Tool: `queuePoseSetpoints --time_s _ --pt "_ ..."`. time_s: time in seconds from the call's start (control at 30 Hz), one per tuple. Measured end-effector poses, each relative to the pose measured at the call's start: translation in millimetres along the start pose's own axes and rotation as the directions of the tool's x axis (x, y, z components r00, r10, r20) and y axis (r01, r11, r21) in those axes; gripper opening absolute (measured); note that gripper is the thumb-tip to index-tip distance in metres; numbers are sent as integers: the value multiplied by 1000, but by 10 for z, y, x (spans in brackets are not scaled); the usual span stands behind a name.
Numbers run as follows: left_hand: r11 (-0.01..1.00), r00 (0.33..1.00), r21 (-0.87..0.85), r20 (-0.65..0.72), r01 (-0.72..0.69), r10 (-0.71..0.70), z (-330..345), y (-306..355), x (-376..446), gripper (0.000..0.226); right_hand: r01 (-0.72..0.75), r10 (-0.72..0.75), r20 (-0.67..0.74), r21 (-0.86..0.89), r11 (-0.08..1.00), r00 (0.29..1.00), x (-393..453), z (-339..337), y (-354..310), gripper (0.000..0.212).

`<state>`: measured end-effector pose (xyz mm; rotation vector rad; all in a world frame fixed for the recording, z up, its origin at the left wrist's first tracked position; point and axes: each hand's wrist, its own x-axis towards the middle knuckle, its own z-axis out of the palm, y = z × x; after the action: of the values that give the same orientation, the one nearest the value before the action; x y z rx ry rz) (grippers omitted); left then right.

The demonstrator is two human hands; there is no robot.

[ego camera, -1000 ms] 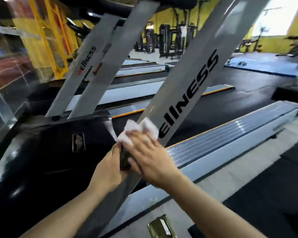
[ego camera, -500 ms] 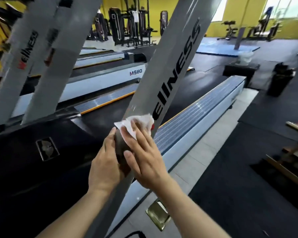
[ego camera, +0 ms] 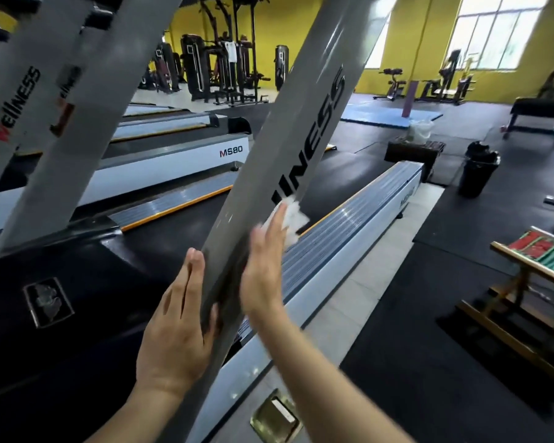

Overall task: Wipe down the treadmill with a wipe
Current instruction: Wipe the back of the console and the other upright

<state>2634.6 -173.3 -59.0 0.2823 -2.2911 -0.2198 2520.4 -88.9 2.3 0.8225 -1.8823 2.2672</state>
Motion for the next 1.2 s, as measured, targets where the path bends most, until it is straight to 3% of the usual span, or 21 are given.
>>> queuePoseSetpoints --time_s 0.07,0.17,0.3,0.4,0.53,0.6,0.73,0.83,0.93,1.03,1.13,1.2 --pt "1000 1000 -4 2 -9 9 -1 -6 -14 94 45 -42 46 -74 996 998 -211 53 31 60" --pt "1000 1000 15 -28 -6 6 -10 35 29 77 -10 8 -142 -11 1000 990 759 -60 -136 62" --pt "999 1000 47 -30 -8 9 -20 83 44 73 -113 105 -164 -37 993 981 1744 -436 -309 102" --pt "998 999 57 -33 -11 13 -18 75 44 74 89 -103 -132 -107 990 986 1184 -226 -251 74" --pt "999 999 44 -40 -2 4 -1 39 47 75 351 -328 139 -209 913 935 -116 -43 145 63" --pt "999 999 45 -45 -2 5 -3 47 52 76 405 -376 159 -239 882 913 208 -186 113 64" --pt "997 999 74 -54 -6 10 -9 83 68 73 200 -218 -72 -206 958 973 1658 -419 -499 70" --pt "996 999 92 -51 -11 16 -13 103 73 72 211 -247 -99 -286 935 964 2060 -550 -707 61" --pt "994 999 106 -43 -21 25 -9 98 69 73 274 -297 -63 -240 931 953 1667 -423 -547 62" --pt "996 1000 88 -8 -18 18 -11 74 75 73 345 -348 32 -235 909 937 717 -175 -53 61" --pt "1000 999 -18 44 -12 13 -47 29 98 68 257 -236 129 -173 951 963 -453 40 373 62" --pt "995 997 -99 81 10 -1 -95 26 114 65 128 -122 147 -36 991 982 -1001 175 511 57"
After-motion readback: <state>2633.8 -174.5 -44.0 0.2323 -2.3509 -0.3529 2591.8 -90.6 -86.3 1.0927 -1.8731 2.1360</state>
